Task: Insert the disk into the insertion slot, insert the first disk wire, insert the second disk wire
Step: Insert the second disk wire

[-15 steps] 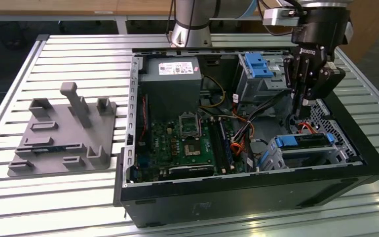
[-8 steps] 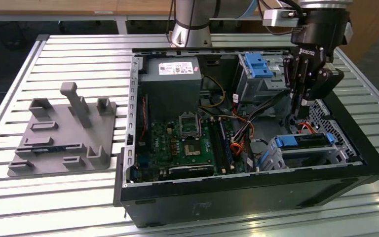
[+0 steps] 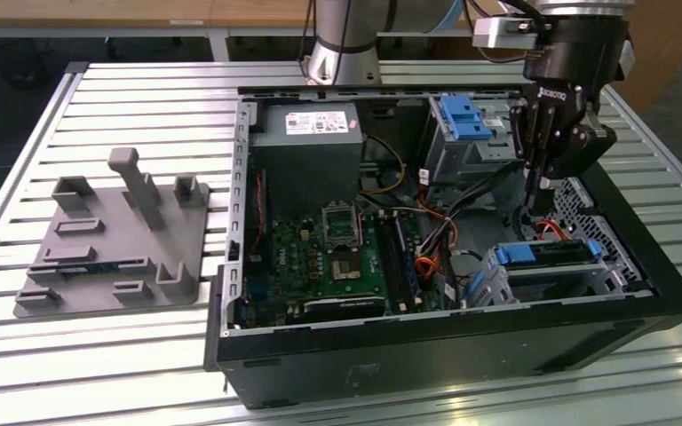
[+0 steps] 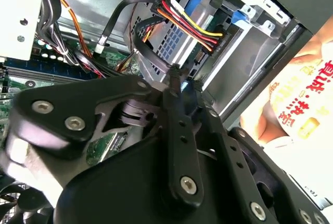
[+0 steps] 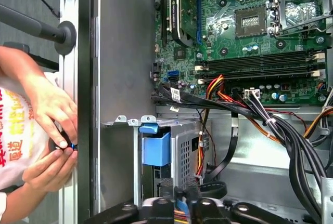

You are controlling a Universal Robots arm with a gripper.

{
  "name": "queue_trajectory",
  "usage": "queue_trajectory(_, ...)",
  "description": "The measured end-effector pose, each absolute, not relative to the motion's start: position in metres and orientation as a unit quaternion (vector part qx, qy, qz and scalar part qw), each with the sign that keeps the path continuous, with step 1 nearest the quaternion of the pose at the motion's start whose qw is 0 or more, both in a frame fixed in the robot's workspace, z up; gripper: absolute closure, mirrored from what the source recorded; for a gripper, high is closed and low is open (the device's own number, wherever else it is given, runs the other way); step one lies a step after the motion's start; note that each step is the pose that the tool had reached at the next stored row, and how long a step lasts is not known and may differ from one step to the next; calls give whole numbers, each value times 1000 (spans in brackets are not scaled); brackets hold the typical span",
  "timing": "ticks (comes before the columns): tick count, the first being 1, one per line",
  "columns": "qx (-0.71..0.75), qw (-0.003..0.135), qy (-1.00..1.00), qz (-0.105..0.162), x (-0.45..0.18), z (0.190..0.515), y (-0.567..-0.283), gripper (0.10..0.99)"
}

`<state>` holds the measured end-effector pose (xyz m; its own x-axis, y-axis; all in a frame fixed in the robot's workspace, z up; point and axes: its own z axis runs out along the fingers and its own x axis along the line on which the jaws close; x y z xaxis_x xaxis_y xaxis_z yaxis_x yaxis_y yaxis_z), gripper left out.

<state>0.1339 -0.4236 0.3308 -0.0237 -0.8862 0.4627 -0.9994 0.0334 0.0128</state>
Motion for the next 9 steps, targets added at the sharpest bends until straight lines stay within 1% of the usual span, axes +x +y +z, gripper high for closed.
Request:
queue_trajectory(1, 676, 176, -697, 161, 134, 331, -424, 898)
queue_trajectory(2, 676, 175, -697, 161, 134, 331, -424, 898)
queue_trajectory(3, 676, 175, -697, 161, 134, 331, -424, 937)
queue_trajectory(9, 676, 176, -697, 161, 134, 331, -424, 937)
